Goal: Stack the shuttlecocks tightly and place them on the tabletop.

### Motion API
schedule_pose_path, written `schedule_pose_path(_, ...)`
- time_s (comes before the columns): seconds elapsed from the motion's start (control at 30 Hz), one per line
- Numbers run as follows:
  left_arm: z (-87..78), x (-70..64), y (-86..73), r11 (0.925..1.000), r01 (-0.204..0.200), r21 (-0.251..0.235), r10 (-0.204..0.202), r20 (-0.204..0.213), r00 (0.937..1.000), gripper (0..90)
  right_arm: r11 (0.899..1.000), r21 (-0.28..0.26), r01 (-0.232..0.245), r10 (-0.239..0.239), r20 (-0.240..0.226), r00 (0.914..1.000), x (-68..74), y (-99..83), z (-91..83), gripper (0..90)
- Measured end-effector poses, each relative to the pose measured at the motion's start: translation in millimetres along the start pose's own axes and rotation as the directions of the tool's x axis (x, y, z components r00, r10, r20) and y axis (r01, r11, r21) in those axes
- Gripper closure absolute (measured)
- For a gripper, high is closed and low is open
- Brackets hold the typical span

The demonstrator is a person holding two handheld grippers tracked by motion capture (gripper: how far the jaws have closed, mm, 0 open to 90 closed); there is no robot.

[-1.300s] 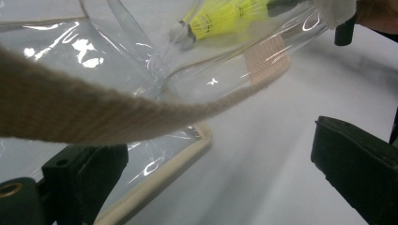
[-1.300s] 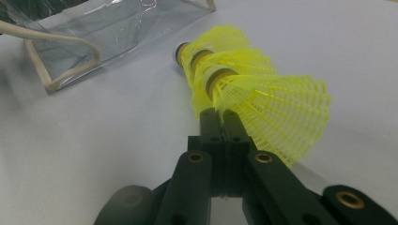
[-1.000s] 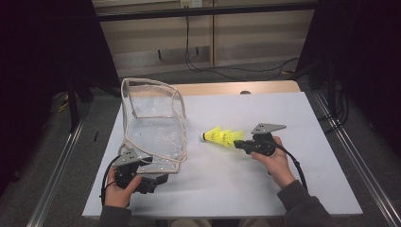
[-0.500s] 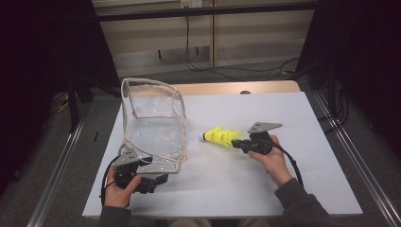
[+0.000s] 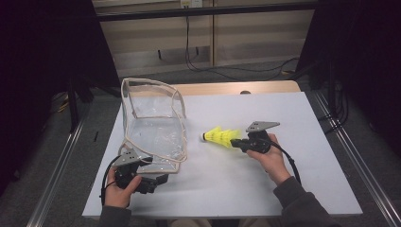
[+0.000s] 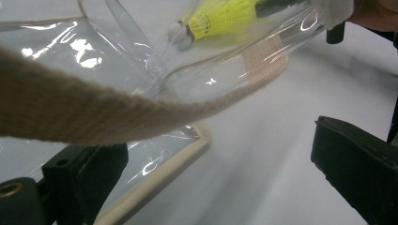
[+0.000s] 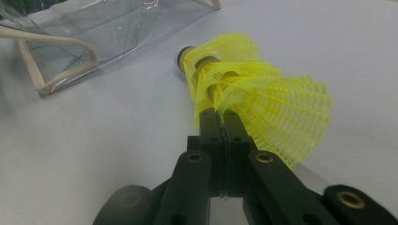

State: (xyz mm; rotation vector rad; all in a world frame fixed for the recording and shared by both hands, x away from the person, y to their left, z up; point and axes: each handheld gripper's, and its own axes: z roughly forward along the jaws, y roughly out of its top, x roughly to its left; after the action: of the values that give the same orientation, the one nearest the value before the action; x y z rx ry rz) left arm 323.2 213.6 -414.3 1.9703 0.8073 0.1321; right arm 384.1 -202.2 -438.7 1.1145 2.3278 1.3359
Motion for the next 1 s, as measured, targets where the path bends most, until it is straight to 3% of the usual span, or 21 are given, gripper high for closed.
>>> schedule_pose_path(1.0, 0.3, -0.1, 0.0, 1.0000, 0.001, 0.000, -0.001, 0.000, 1.0000, 4.2, 1.000, 0.003, -0.006, 0.006, 0.002, 1.0000, 5.8, 1.7, 10.8, 89.1)
